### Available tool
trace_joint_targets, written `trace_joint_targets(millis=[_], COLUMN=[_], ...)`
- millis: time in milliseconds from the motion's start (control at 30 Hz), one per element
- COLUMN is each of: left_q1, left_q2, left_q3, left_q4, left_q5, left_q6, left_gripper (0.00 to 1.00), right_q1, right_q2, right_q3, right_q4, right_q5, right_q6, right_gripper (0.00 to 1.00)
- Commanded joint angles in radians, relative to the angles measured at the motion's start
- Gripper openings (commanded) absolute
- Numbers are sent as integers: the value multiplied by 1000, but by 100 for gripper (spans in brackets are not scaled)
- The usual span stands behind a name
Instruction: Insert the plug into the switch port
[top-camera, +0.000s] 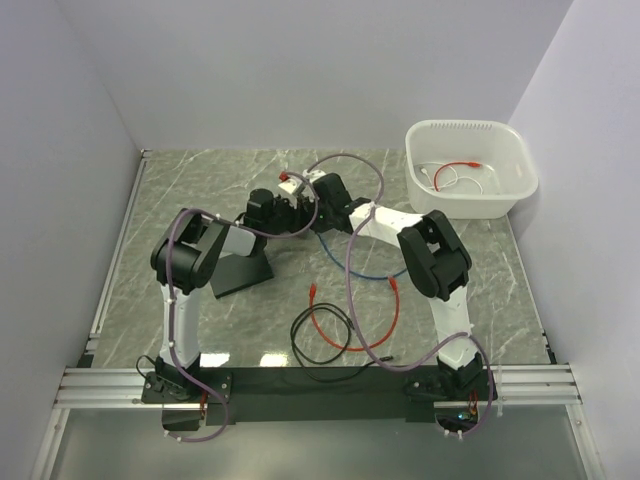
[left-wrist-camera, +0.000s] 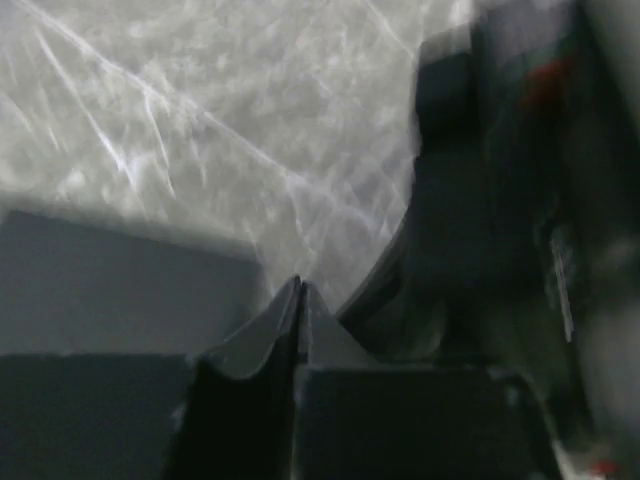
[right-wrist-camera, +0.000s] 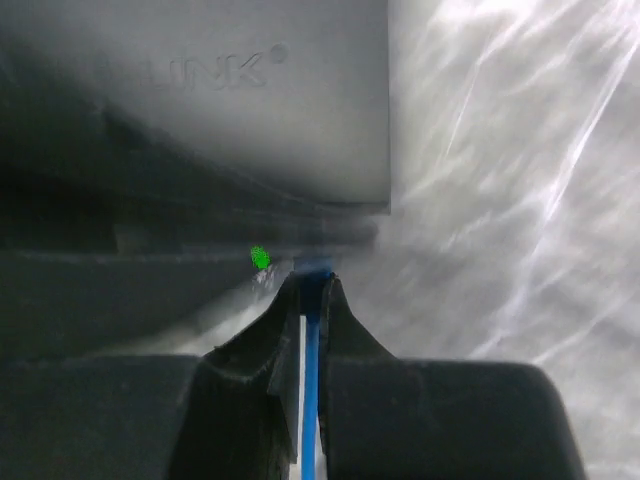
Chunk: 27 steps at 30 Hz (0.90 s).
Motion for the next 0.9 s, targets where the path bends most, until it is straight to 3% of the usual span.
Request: trace_joint_targets(millis=[0, 167, 333, 500, 600, 767, 867], left_q1=[-54, -54, -54, -65, -101, -54, -28], left_q2=[36, 38, 38, 24, -16, -164, -241], left_q3=[-48, -44, -44, -54, -61, -113, -75], left_q4=[-232, -235, -240, -246, -275, -156, -220], left_q5=[179, 181, 184, 153, 52, 93, 35], left_q6=[-34, -33, -31, -22, -8, -191, -220], left_gripper=[2, 2, 6, 24, 36, 40, 45], right_q1=[-26, -28, -37, -37, -37, -48, -56], right_q2=[-65, -28, -28, -51, -92, -175, -239], right_q3=[56, 125, 93, 43, -9, -135, -226], right_q4=[471, 436, 433, 425, 426, 419, 445], right_q5=[26, 54, 75, 123, 141, 209, 235], right_q6=[11, 8, 0, -18, -32, -23, 19], right_gripper=[0, 0, 0, 0, 0, 0, 0])
